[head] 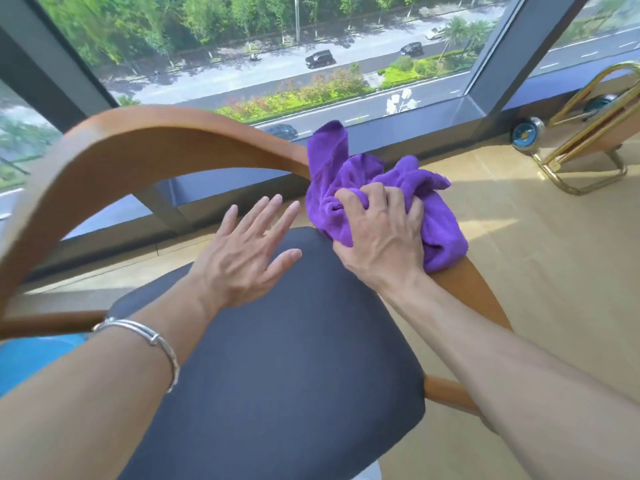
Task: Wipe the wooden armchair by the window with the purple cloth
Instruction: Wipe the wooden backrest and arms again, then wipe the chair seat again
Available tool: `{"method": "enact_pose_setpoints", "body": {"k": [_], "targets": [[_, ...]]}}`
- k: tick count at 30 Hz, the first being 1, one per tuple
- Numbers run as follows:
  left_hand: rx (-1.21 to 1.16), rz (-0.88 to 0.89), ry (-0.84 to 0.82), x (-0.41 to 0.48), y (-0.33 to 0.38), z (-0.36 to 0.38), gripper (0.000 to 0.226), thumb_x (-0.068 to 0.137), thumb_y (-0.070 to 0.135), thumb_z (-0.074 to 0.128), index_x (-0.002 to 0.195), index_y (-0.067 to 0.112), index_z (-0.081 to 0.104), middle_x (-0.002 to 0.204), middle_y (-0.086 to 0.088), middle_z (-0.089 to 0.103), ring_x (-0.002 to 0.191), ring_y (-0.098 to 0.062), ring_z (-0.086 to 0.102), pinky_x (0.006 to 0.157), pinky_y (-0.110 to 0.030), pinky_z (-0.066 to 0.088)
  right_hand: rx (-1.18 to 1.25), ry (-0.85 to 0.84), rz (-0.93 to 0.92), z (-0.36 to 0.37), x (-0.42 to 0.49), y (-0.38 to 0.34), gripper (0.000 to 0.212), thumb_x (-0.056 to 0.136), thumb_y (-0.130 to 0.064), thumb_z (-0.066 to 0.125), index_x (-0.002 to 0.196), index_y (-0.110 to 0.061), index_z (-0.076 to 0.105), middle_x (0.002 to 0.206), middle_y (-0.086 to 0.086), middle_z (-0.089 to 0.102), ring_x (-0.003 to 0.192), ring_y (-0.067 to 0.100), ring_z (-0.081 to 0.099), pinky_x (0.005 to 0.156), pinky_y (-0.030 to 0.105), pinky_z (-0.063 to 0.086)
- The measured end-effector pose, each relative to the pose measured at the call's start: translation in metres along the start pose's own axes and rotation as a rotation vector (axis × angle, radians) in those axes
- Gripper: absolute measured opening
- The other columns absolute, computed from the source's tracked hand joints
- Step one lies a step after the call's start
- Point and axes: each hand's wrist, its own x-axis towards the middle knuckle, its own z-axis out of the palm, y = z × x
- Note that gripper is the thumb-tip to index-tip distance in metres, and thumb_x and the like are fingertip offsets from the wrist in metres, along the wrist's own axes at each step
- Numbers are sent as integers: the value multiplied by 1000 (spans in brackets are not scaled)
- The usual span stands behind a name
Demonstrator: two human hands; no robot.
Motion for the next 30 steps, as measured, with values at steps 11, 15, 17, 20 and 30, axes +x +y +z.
{"method": "enact_pose_setpoints", "body": {"k": [11, 15, 17, 20, 30], "targets": [[-68, -514, -36, -151, -38, 35, 84, 75, 67, -10, 148, 23, -14, 157, -1, -12, 144, -16, -13, 115, -47, 0, 342, -275, -319, 36, -121, -124, 62, 51, -41, 85, 105, -26, 58, 93, 1, 60, 82, 29, 60, 77, 47, 49], [-109, -590, -109, -195, -39, 77, 77, 73, 67, -12, 138, 28, -30, 157, 1, -17, 143, -15, -16, 116, -47, -2, 417, -425, -397, 56, -178, -148, 74, 46, -52, 87, 107, -28, 54, 99, 0, 60, 86, 27, 61, 74, 48, 54], [-118, -605, -130, -210, -37, 92, 77, 73, 66, -13, 138, 28, -29, 157, 0, -15, 144, -16, -14, 115, -47, 0, 414, -455, -438, 61, -191, -153, 85, 40, -61, 87, 111, -29, 54, 103, 3, 60, 89, 27, 63, 76, 50, 55], [-155, -615, -134, -224, -37, 107, 77, 73, 65, -13, 139, 29, -27, 158, 0, -12, 144, -18, -11, 115, -48, 2, 377, -499, -397, 62, -185, -153, 96, 46, -76, 72, 127, -32, 46, 116, 5, 57, 105, 27, 55, 84, 57, 50], [-249, -634, -102, -210, -49, 123, 65, 94, 54, 12, 146, 29, -16, 157, 0, -12, 144, -18, -13, 115, -48, -1, 223, -781, -36, 80, -103, -120, 103, 61, -92, 46, 149, -48, 14, 160, -3, -4, 147, 33, -12, 110, 70, 7]]}}
